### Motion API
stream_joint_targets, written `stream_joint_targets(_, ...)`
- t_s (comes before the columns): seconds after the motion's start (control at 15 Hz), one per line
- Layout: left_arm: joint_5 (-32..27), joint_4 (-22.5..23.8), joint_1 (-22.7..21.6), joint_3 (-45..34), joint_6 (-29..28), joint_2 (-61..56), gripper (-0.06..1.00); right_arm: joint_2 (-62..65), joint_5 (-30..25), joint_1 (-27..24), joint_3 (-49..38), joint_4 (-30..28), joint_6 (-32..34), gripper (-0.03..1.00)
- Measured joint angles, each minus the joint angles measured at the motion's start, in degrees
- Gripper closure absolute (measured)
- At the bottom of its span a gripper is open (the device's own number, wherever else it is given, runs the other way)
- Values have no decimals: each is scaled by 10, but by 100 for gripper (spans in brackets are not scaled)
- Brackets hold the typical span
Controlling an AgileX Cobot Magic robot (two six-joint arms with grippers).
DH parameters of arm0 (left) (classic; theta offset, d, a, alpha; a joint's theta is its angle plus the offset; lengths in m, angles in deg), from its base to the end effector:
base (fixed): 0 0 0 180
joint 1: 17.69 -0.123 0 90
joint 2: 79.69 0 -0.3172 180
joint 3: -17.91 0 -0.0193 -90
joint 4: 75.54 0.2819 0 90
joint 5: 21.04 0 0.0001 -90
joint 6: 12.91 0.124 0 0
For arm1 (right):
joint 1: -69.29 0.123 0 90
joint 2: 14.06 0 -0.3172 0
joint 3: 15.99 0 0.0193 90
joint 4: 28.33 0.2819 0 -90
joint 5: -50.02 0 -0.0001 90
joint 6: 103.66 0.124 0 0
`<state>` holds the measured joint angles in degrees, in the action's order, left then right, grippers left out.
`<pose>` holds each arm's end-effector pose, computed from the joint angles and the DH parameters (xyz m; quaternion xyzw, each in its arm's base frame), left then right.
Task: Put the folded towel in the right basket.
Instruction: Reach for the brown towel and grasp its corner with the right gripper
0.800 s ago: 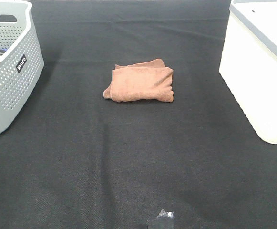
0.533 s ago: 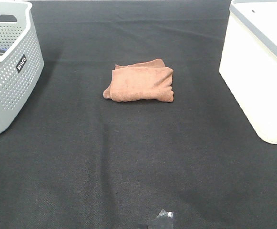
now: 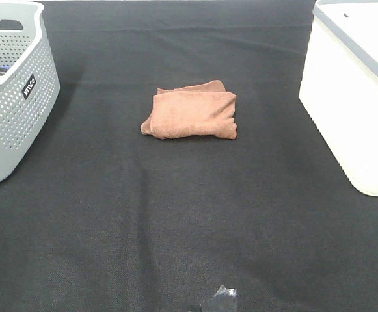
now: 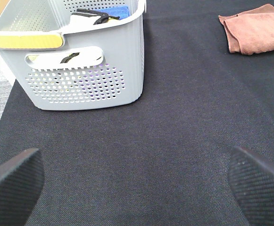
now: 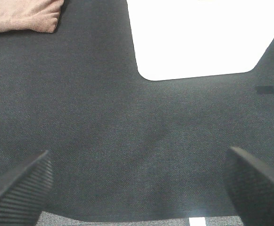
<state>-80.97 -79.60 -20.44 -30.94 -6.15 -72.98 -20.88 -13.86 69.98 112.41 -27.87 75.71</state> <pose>0.0186 -0.0067 0.2822 0.0309 0.8446 0.0089 0.5345 0.0198 0.0011 0.2584 -0.0103 0.8758 0.0043 0.4825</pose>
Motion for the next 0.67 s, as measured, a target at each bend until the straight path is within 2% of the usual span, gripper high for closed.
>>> stream_joint_targets(0.67,0,0,0,0,0,0,-5,0,0,0,0,0,0,2)
